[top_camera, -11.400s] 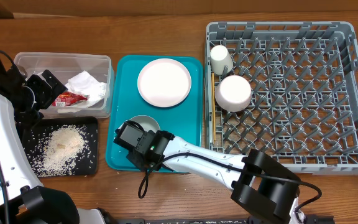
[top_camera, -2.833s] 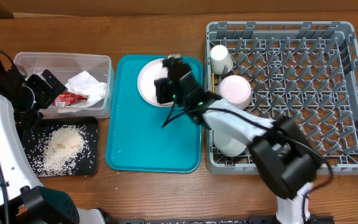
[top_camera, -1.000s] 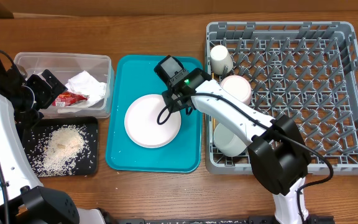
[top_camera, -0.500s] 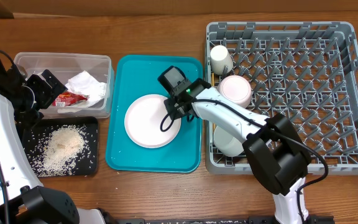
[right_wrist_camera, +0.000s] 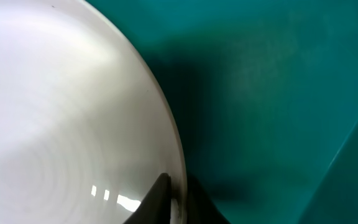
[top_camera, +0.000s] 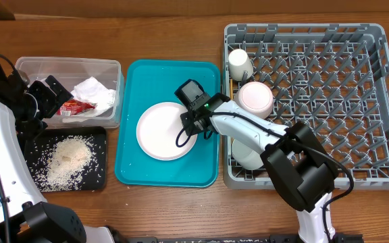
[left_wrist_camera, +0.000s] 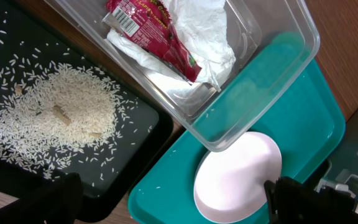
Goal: Sort waste into correct bins and load items into the dishwasher
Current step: 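Lift the white plate up off the teal tray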
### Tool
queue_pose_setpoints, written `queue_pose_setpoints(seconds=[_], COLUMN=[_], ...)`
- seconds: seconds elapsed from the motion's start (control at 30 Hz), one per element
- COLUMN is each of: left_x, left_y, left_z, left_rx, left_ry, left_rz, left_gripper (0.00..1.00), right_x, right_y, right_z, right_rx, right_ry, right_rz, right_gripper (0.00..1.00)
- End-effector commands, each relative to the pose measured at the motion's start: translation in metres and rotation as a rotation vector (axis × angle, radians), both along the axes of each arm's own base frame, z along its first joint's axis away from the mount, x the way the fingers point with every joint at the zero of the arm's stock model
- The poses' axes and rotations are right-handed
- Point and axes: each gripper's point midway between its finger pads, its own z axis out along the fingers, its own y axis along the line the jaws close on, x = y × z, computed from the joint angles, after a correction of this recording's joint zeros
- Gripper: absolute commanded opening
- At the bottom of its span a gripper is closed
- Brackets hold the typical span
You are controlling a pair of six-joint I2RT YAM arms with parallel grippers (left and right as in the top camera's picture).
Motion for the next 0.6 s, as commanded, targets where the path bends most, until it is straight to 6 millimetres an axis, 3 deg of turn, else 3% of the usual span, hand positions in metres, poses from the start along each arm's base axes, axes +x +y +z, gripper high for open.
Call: queue_pose_setpoints(seconds=[0.0, 0.4, 0.47, 0.57], left_x=[0.002, 0.002, 0.002, 0.002], left_y=[0.003, 0.003, 0.003, 0.003], left_z=[0.009, 0.009, 0.009, 0.009], left_rx=[0.013, 0.013, 0.013, 0.013], left_ry=[-0.023, -0.023, -0.023, -0.023], left_rz=[0.014, 0.014, 0.014, 0.014], left_gripper=[1.0, 1.0, 1.0, 1.0], right_x=[-0.004, -0.001, 0.002, 0.012], right_y=[-0.002, 0.011, 0.013, 0.019], right_z=[-0.002, 0.003, 0.013, 0.06], right_rx=[0.0, 0.062, 0.069, 0.104], right_ry=[0.01, 0.004, -0.003, -0.058], right_rz=[-0.017, -0.005, -0.004, -0.007], right_gripper=[0.06, 0.04, 0.04, 0.04])
